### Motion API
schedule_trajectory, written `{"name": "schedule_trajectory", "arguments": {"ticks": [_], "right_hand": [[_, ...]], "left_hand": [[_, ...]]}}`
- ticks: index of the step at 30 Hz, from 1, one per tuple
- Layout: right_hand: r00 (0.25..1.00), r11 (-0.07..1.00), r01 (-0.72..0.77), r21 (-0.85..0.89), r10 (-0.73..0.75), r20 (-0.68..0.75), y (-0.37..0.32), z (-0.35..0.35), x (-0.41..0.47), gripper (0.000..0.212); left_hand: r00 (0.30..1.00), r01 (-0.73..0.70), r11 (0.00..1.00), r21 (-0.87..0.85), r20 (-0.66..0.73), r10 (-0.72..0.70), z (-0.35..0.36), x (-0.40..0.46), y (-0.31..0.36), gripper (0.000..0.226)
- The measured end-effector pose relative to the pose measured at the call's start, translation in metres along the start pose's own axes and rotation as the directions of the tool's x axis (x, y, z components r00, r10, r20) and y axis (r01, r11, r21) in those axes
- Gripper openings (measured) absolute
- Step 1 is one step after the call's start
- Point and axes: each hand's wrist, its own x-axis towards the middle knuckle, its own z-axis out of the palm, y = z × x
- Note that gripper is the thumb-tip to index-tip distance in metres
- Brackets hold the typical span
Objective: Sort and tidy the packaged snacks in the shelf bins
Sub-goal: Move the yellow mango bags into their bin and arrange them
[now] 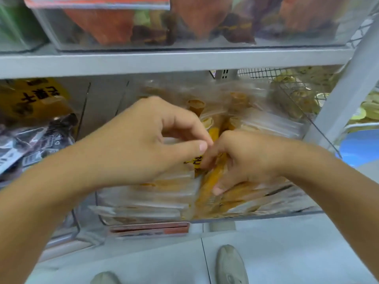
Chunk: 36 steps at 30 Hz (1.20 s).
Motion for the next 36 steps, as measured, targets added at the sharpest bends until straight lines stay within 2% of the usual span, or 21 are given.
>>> {"name": "schedule_trajectory", "arguments": {"ticks": [2, 3, 5, 7, 10, 12, 14, 16, 18, 19, 21, 23, 24, 25, 26, 27, 29, 30, 32, 35, 36], "right_hand": [[0.997, 0.998, -0.024, 0.061, 0.019, 0.075, 0.005, -0.006, -0.009, 0.06], [0.995, 0.999, -0.028, 0.043, 0.024, 0.092, 0.005, -0.007, -0.01, 0.063], [0.997, 0.999, -0.004, -0.044, 0.008, 0.077, 0.004, -0.005, -0.004, 0.056], [1.0, 0.994, 0.028, -0.105, -0.029, -0.004, 0.005, 0.0, 0.002, 0.033], [0.983, 0.998, 0.009, -0.056, -0.019, -0.184, 0.011, 0.0, -0.001, 0.006], [0.921, 0.996, -0.02, 0.082, 0.051, -0.387, 0.018, -0.001, -0.006, 0.015], [0.856, 0.972, -0.029, 0.233, 0.144, -0.497, 0.02, 0.0, -0.008, 0.02], [0.848, 0.939, -0.048, 0.341, 0.219, -0.483, 0.02, 0.002, -0.007, 0.019], [0.85, 0.899, -0.071, 0.432, 0.282, -0.445, 0.022, 0.001, -0.004, 0.017], [0.86, 0.905, -0.099, 0.414, 0.287, -0.422, 0.023, 0.0, -0.003, 0.018], [0.918, 0.964, -0.16, 0.212, 0.224, -0.326, 0.024, 0.001, -0.003, 0.026], [0.973, 0.985, -0.167, 0.042, 0.172, -0.155, 0.018, 0.004, -0.004, 0.031], [0.981, 0.986, -0.158, 0.044, 0.162, -0.108, 0.016, 0.003, -0.004, 0.027], [0.978, 0.982, -0.155, 0.105, 0.167, -0.122, 0.014, -0.001, -0.007, 0.02], [0.964, 0.975, -0.146, 0.168, 0.178, -0.195, 0.014, -0.007, -0.008, 0.013], [0.936, 0.973, -0.12, 0.195, 0.176, -0.305, 0.013, -0.013, -0.01, 0.017], [0.871, 0.99, -0.05, 0.136, 0.109, -0.48, 0.012, -0.026, -0.011, 0.038], [0.862, 0.997, -0.02, 0.079, 0.058, -0.503, 0.008, -0.031, -0.011, 0.048], [0.901, 0.998, 0.022, 0.059, 0.006, -0.434, 0.006, -0.036, -0.002, 0.064], [0.943, 0.975, -0.022, 0.221, 0.094, -0.319, 0.009, -0.043, 0.013, 0.059], [0.949, 0.977, -0.05, 0.209, 0.112, -0.295, 0.008, -0.041, 0.017, 0.059]], "left_hand": [[1.0, 0.007, 0.997, 0.078, -0.021, -0.005, 0.004, 0.01, -0.01, 0.017], [1.0, 0.023, 0.989, 0.145, 0.008, -0.024, 0.007, 0.014, -0.011, 0.018], [0.997, 0.034, 0.971, 0.237, 0.062, -0.05, 0.018, 0.022, -0.017, 0.021], [0.994, 0.032, 0.946, 0.323, 0.087, -0.064, 0.026, 0.025, -0.026, 0.024], [0.985, 0.051, 0.905, 0.423, 0.128, -0.115, 0.022, 0.022, -0.034, 0.024], [0.975, 0.072, 0.881, 0.467, 0.152, -0.16, 0.019, 0.019, -0.035, 0.033], [0.979, 0.098, 0.889, 0.447, 0.118, -0.167, 0.017, 0.019, -0.031, 0.045], [0.984, 0.13, 0.92, 0.371, 0.065, -0.166, 0.018, 0.023, -0.027, 0.053], [0.991, 0.125, 0.925, 0.358, 0.004, -0.135, 0.019, 0.029, -0.027, 0.045], [0.994, 0.112, 0.919, 0.379, -0.025, -0.11, 0.02, 0.032, -0.029, 0.036], [0.996, 0.091, 0.905, 0.415, -0.058, -0.074, 0.022, 0.033, -0.035, 0.024], [0.997, 0.077, 0.892, 0.446, -0.045, -0.063, 0.023, 0.035, -0.037, 0.031], [0.997, 0.076, 0.882, 0.466, -0.026, -0.072, 0.024, 0.036, -0.035, 0.038], [0.996, 0.081, 0.871, 0.485, -0.003, -0.09, 0.026, 0.037, -0.033, 0.043], [0.994, 0.084, 0.86, 0.503, 0.013, -0.105, 0.027, 0.038, -0.031, 0.044], [0.993, 0.089, 0.848, 0.522, 0.021, -0.117, 0.029, 0.038, -0.031, 0.042], [0.992, 0.104, 0.836, 0.539, 0.009, -0.129, 0.03, 0.039, -0.033, 0.041], [0.992, 0.11, 0.841, 0.529, -0.004, -0.127, 0.03, 0.039, -0.034, 0.043], [0.993, 0.114, 0.855, 0.505, -0.025, -0.118, 0.028, 0.038, -0.035, 0.046], [0.993, 0.099, 0.859, 0.502, 0.001, -0.115, 0.028, 0.035, -0.033, 0.041], [0.994, 0.091, 0.86, 0.502, 0.012, -0.112, 0.028, 0.034, -0.033, 0.035]]}}
